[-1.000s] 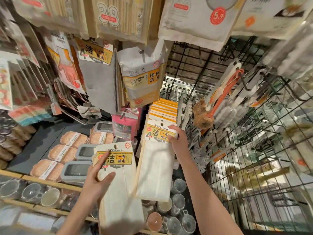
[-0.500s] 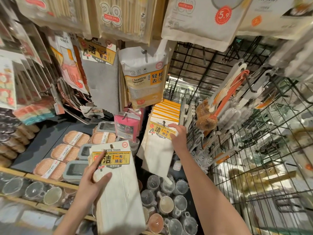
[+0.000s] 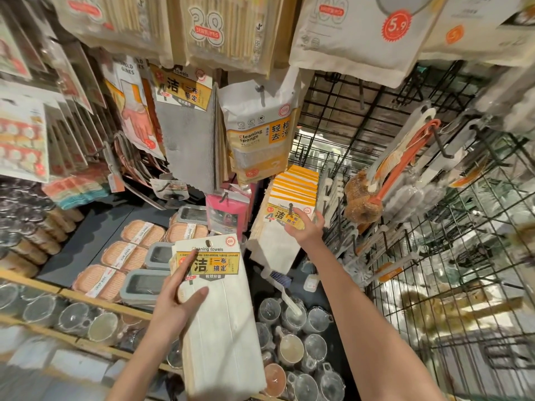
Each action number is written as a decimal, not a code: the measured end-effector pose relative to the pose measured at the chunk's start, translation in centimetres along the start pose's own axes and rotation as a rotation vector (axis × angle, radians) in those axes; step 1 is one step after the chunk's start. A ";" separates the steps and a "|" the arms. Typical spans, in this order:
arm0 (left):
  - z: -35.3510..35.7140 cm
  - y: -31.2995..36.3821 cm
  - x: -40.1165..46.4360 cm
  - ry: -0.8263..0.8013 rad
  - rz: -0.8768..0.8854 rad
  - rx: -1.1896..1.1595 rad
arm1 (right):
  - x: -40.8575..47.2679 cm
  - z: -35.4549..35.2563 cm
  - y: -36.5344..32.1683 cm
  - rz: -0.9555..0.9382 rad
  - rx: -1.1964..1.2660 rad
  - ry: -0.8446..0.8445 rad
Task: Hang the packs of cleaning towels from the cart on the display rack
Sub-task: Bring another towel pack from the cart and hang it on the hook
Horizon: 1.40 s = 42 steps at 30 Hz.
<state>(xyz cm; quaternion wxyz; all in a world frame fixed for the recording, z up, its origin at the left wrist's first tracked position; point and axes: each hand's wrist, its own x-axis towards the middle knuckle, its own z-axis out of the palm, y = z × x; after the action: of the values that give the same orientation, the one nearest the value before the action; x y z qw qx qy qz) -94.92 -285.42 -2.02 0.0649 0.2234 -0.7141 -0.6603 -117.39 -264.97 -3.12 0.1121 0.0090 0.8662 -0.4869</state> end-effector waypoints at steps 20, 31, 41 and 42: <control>3.0 -0.4 0.4 -0.019 0.070 -0.125 | -10.1 3.3 -2.2 -0.063 0.292 -0.289; 3.5 -0.3 0.4 0.040 0.071 -0.132 | -10.8 2.8 -2.1 -0.101 0.393 -0.276; 3.6 0.7 -0.2 0.016 0.047 -0.163 | -10.1 1.8 -1.1 -0.125 0.406 -0.214; 3.5 0.7 -0.2 0.021 0.034 -0.160 | -10.0 1.6 -1.0 -0.133 0.405 -0.202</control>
<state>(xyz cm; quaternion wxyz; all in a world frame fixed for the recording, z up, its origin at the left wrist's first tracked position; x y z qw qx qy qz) -96.25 -282.11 -1.73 0.1013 0.2123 -0.6620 -0.7116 -107.51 -265.87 -1.05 0.1620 -0.0745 0.7337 -0.6556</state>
